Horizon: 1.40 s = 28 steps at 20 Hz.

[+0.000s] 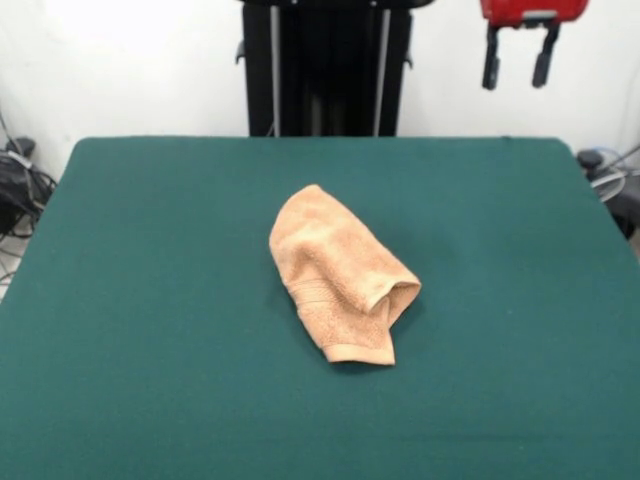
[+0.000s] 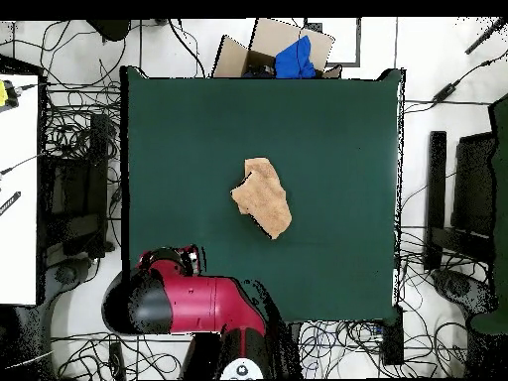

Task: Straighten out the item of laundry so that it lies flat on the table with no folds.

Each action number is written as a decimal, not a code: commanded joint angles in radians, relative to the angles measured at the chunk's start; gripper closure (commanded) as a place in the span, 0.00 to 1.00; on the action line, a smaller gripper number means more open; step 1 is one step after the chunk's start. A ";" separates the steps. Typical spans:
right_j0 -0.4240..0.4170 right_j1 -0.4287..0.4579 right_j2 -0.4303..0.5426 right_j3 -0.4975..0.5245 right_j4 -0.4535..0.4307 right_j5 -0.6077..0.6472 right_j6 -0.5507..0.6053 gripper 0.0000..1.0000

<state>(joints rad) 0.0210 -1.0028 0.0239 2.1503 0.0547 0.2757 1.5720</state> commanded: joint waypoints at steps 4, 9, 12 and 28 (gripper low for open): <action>0.004 -0.007 0.009 0.006 0.057 0.085 0.215 0.00; -0.003 -0.013 0.011 0.008 0.061 0.060 0.215 0.00; -0.026 -0.018 0.039 0.021 0.073 0.049 0.201 1.00; -0.009 -0.013 0.009 -0.007 0.057 0.119 0.181 1.00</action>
<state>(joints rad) 0.0134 -1.0413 0.0229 2.1478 0.0861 0.2834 1.5720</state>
